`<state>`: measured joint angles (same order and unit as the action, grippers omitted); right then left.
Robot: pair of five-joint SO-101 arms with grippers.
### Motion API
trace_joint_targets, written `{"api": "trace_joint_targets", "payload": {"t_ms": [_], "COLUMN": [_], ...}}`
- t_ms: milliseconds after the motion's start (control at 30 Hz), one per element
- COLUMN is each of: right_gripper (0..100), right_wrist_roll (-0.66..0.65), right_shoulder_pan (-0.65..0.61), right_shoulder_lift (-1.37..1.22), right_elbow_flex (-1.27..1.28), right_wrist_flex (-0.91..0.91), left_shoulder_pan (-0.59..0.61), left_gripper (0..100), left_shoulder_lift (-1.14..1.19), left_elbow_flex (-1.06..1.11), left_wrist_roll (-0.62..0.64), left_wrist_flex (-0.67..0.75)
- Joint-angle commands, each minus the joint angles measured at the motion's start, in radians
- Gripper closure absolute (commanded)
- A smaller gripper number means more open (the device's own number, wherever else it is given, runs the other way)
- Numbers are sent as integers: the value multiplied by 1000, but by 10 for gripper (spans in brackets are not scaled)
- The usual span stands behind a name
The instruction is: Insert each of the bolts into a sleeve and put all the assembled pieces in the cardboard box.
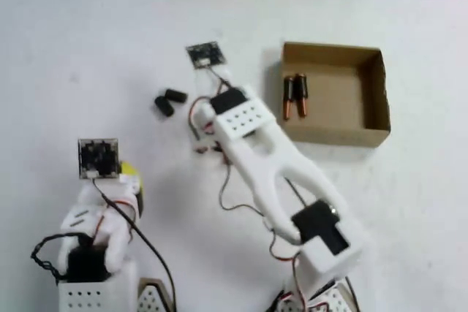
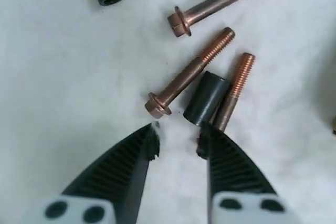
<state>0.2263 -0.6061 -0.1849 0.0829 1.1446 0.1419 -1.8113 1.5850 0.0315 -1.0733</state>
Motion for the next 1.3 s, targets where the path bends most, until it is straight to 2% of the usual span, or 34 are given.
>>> {"api": "trace_joint_targets", "payload": {"t_ms": [0,200,400,1267], "right_gripper": [889,887,889,893], "right_wrist_roll": [57,186,189,222], "right_shoulder_pan": [2,56,88,81], "right_shoulder_lift": [-27,-85,-156,-285], "right_elbow_flex": [-12,-31,-34,-49], "right_wrist_flex": [-54,-99,-160,-186], "left_shoulder_pan": [10,10,10,8], "left_gripper": [979,979,979,979], "left_shoulder_lift": [-8,-8,-8,-8], "left_elbow_flex": [-21,-21,-21,3], "left_wrist_roll": [-5,-5,-5,-6], "left_wrist_flex": [15,12,12,31]}}
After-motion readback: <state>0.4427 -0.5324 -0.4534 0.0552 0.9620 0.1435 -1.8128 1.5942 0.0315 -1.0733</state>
